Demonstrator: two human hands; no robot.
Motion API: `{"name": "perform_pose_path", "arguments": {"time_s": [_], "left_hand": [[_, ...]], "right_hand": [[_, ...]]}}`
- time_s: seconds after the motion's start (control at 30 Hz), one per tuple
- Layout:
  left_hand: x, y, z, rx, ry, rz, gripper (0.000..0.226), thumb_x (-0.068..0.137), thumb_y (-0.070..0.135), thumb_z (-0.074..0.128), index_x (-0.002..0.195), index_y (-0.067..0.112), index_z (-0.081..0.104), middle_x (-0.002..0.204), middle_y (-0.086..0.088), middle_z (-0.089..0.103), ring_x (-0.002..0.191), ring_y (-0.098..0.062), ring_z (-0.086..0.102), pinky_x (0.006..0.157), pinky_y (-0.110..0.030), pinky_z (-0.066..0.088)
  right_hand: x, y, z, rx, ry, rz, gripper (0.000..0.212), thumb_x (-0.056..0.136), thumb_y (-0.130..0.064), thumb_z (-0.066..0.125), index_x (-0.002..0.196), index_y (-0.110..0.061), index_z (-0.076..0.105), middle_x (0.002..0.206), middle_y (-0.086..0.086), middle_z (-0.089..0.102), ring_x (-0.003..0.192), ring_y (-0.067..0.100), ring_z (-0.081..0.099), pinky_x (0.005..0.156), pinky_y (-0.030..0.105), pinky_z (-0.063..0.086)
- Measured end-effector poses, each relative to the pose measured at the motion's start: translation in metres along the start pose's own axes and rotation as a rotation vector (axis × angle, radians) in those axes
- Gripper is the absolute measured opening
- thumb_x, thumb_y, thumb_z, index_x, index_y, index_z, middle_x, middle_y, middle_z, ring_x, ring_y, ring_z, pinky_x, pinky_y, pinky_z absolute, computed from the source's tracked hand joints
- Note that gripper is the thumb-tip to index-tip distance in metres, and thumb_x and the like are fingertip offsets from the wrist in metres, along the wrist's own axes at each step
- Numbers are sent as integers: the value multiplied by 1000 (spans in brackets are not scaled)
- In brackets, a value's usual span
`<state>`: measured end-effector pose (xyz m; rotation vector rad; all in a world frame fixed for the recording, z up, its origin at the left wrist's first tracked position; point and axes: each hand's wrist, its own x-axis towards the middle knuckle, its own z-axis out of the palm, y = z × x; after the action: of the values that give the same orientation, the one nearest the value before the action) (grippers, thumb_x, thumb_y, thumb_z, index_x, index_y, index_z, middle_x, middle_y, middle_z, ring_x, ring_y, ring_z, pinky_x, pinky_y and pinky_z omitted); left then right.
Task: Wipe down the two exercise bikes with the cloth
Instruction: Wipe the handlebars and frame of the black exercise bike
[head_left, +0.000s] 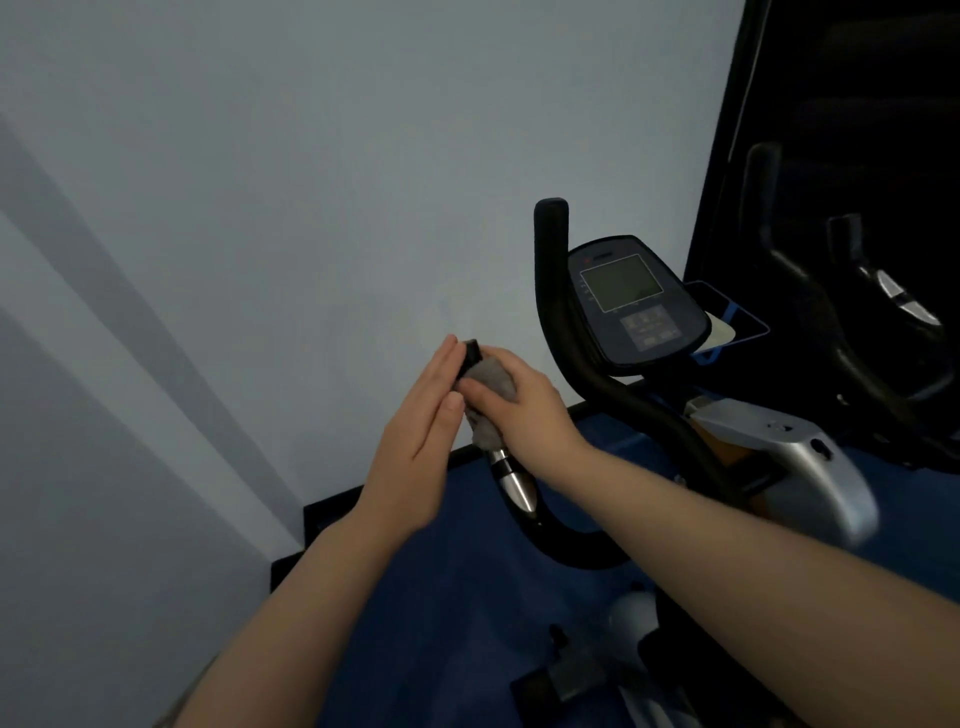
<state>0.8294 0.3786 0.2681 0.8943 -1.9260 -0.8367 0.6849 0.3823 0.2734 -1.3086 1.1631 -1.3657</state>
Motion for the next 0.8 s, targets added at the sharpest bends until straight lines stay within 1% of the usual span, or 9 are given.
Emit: {"name": "perform_pose_path", "arguments": {"time_s": [0.07, 0.13, 0.2, 0.27, 0.33, 0.4, 0.5, 0.67, 0.8], "left_hand": [[-4, 0, 5, 41, -3, 13, 46, 104, 34, 29, 149, 35, 23, 158, 23, 16, 145, 6, 16, 116, -12, 14], [-11, -3, 12, 73, -17, 24, 51, 105, 33, 27, 154, 27, 15, 161, 22, 6, 147, 5, 8, 115, -8, 8], [-19, -8, 21, 75, -21, 25, 53, 106, 33, 26, 156, 23, 10, 162, 21, -2, 148, 3, 3, 114, -8, 6], [-26, -11, 29, 63, -25, 4, 54, 106, 34, 26, 156, 25, 8, 162, 22, -6, 148, 4, 1, 113, -6, 7], [-34, -11, 34, 34, -34, -34, 54, 105, 40, 24, 155, 29, 8, 160, 26, -6, 147, 5, 2, 113, -6, 9], [-40, -9, 36, 24, -43, -55, 55, 103, 47, 20, 155, 31, 9, 160, 28, -5, 147, 6, 3, 113, -6, 10], [-47, -4, 42, 49, -19, -80, 56, 102, 48, 17, 154, 31, 9, 160, 27, -4, 147, 6, 3, 114, -7, 7], [-61, 8, 70, 235, -22, -48, 61, 100, 58, 9, 154, 29, 8, 159, 29, -9, 147, 0, -12, 116, -11, -6], [-66, 14, 88, 236, 21, -84, 63, 97, 63, 8, 152, 32, 8, 155, 34, -14, 146, 1, -18, 114, -9, -10]], "right_hand": [[-16, 9, -5, -23, -10, 23, 18, 91, -24, 67, 109, -19, 66, 84, 4, 71, 74, 8, 66, 63, 19, 50], [-29, 13, -18, -55, -115, 58, 12, 90, -26, 69, 96, -16, 67, 79, 2, 71, 72, 11, 67, 62, 19, 50], [-30, 11, -27, -131, -188, 90, 9, 90, -30, 69, 90, -21, 68, 81, -2, 73, 75, 11, 69, 65, 20, 51], [-24, 8, -27, -187, -193, 107, 10, 90, -34, 68, 95, -26, 68, 86, -2, 73, 81, 11, 70, 71, 23, 54], [-24, 8, -26, -208, -200, 107, 13, 90, -34, 68, 99, -26, 66, 88, 0, 73, 80, 11, 70, 70, 19, 53], [-36, 10, -39, -338, -289, 98, 11, 89, -38, 68, 96, -29, 64, 87, -6, 72, 79, 4, 68, 66, 12, 49], [-61, 12, -71, -593, -547, 143, 21, 86, -47, 68, 100, -31, 65, 92, -10, 70, 85, 2, 66, 75, 21, 53], [-56, -16, -115, -1081, -894, 0, 35, 86, -49, 67, 116, -32, 62, 97, -13, 65, 86, 2, 59, 76, 26, 49], [-57, -13, -115, -1179, -871, -40, 32, 87, -48, 66, 109, -26, 62, 94, -7, 63, 85, 10, 58, 76, 31, 48]]}}
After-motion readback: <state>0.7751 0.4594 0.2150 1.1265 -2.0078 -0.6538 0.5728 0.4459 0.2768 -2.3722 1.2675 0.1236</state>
